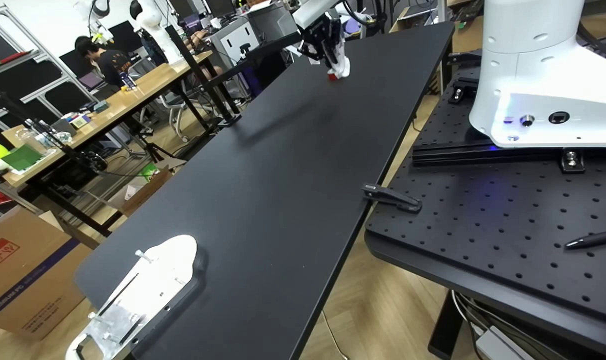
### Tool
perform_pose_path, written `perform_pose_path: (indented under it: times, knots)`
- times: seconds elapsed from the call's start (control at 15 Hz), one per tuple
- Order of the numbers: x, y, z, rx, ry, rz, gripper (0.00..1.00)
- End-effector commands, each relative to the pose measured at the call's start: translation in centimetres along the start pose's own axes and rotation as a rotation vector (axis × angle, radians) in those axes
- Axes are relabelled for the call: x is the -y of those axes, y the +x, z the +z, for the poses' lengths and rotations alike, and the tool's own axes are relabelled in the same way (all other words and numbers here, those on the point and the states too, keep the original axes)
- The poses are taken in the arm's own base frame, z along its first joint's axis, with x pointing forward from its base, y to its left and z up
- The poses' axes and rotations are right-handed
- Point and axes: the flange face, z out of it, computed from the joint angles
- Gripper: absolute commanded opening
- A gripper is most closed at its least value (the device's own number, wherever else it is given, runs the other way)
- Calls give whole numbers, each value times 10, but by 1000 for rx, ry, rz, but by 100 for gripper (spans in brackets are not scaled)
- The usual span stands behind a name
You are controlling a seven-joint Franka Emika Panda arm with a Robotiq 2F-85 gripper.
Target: Hang the cloth on the black stand
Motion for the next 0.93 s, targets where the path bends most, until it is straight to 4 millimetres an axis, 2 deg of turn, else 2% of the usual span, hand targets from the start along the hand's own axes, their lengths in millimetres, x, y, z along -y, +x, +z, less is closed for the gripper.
perform_pose_path:
  times: [0.0, 0.47, 0.53, 0.87]
  knots:
    - [11, -2, -4, -25, -22, -11, 49]
    - [36, -27, -4, -55, -69, -113, 96]
    - [40, -31, -4, -54, -74, -137, 99]
    - [65, -55, 0, -4, -79, -236, 100]
